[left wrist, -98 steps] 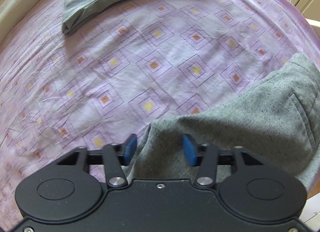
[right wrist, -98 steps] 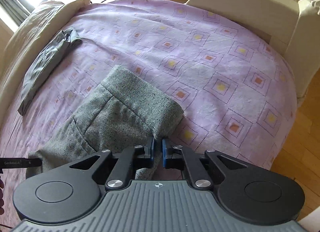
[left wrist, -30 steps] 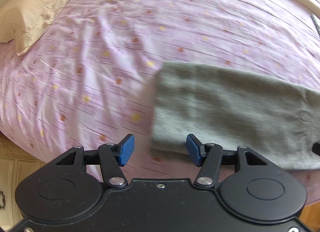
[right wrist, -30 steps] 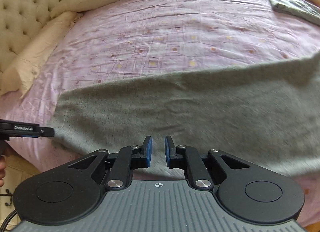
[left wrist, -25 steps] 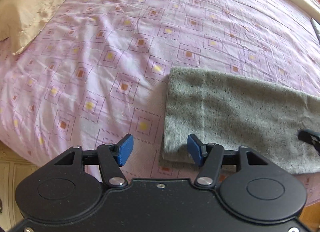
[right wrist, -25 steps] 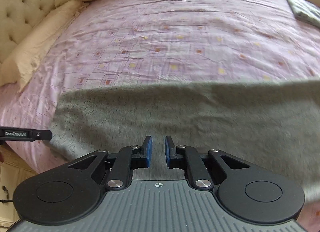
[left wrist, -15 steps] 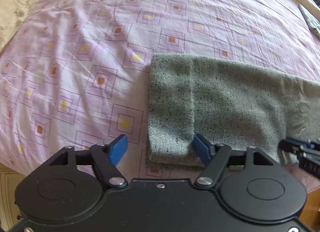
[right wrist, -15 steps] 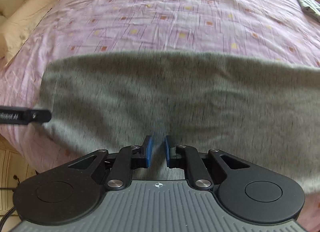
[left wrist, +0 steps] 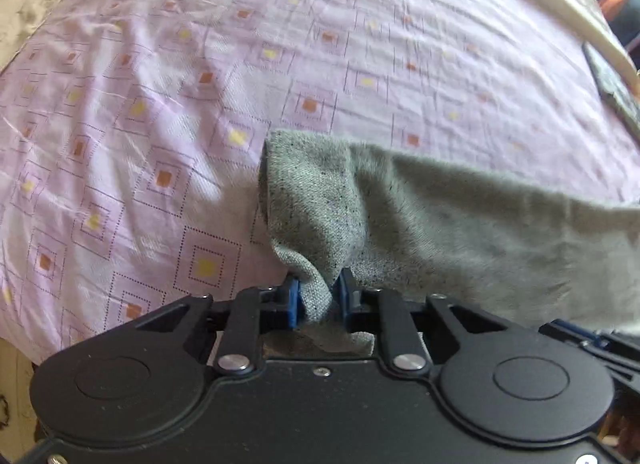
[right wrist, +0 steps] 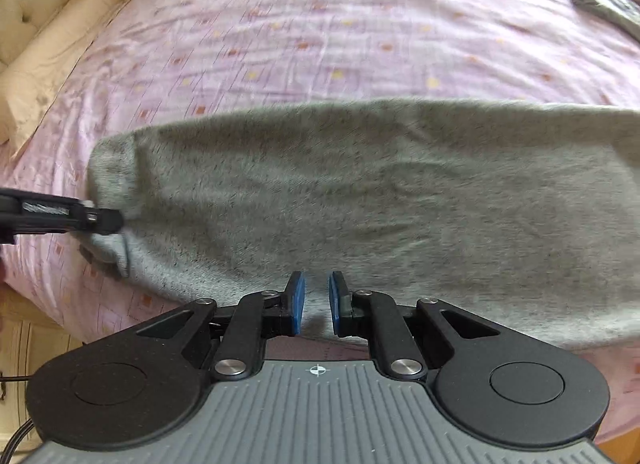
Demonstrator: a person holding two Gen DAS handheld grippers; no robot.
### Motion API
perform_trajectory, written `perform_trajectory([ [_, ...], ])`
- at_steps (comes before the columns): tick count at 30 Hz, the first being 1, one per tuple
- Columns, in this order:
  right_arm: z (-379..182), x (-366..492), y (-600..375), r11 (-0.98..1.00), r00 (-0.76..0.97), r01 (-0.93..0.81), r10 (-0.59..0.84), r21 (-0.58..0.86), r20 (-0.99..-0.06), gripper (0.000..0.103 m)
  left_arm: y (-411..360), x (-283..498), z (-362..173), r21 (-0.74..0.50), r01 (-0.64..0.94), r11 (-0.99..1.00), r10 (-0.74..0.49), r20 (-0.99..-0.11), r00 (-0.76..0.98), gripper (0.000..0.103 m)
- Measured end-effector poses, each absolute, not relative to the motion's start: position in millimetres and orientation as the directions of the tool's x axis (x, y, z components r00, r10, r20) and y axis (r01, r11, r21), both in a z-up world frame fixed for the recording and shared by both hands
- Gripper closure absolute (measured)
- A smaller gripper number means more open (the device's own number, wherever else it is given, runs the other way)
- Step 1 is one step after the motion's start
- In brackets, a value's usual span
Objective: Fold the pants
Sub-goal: 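Grasp the folded edge of the grey trousers with the left gripper and lift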
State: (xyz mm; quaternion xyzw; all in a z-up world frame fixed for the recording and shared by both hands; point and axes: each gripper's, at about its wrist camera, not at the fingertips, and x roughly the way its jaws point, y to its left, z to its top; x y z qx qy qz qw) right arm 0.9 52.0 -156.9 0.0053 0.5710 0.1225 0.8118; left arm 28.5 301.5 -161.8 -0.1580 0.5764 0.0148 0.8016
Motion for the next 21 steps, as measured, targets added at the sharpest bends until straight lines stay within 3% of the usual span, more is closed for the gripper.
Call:
perform_trajectory([
  [7,-173,-5,35,0.988,0.312,-0.122,0.132,0.098,-0.941,0.090,292,29,-124,-0.253,-0.188,0.949,-0.162,-0.903,0.398,0.079],
  [17,-162,-12,18,0.976,0.354,-0.144,0.205,0.164,-0.913,0.090,263,24,-68,-0.227,-0.170,0.959,-0.115,-0.858,0.500,0.083],
  [21,-154,-10,-2,0.978,0.419,-0.132,0.205,0.164,-0.884,0.090,237,22,-43,-0.182,-0.145,0.973,-0.075,-0.835,0.545,0.094],
])
